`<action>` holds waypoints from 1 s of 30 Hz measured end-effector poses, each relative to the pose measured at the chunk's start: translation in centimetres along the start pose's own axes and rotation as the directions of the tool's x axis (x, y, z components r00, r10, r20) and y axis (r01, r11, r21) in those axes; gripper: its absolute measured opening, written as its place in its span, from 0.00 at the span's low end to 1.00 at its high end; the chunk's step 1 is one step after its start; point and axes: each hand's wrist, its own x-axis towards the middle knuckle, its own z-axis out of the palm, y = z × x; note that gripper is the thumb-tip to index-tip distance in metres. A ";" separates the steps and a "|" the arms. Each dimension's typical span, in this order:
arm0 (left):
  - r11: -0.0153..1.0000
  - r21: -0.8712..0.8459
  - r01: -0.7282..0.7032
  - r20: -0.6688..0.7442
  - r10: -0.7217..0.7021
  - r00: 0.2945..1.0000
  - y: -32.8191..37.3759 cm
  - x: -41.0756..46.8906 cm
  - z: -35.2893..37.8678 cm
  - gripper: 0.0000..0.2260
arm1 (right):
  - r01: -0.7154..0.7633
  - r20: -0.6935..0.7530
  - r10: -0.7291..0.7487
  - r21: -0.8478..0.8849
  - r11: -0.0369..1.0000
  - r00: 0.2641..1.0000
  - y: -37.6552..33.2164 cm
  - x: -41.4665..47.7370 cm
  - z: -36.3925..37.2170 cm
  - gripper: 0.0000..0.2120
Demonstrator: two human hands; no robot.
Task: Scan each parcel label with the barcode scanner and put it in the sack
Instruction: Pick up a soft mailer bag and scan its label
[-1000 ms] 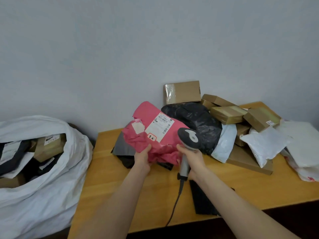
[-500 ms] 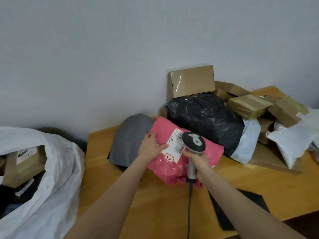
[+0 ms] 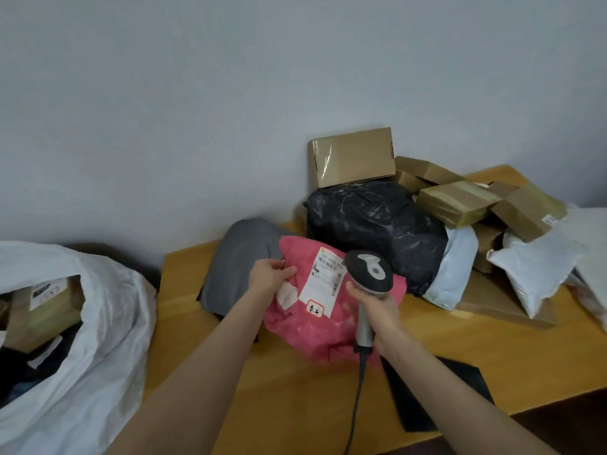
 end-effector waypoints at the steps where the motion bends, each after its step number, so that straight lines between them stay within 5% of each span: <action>1: 0.995 -0.099 0.034 -0.003 -0.035 0.999 0.0 -0.7 -0.5 0.18 | 0.022 0.004 -0.022 -0.005 1.000 1.000 0.0 -0.8 -0.3 0.05; 8: 0.847 -0.520 0.111 -0.031 -0.149 0.988 0.5 -5.9 -2.4 0.13 | 0.096 0.141 -0.079 -0.116 0.989 0.987 -0.9 -6.8 0.2 0.06; 19: 0.816 -0.575 0.061 -0.171 -0.192 0.966 -1.3 -8.1 -2.4 0.14 | 0.119 0.237 -0.074 -0.180 0.976 0.969 -1.7 -10.6 0.6 0.08; 30: 0.797 -0.600 0.061 -0.155 -0.191 0.969 -1.5 -8.4 -2.0 0.15 | 0.112 0.211 -0.067 -0.206 0.972 0.975 -2.3 -11.4 0.0 0.11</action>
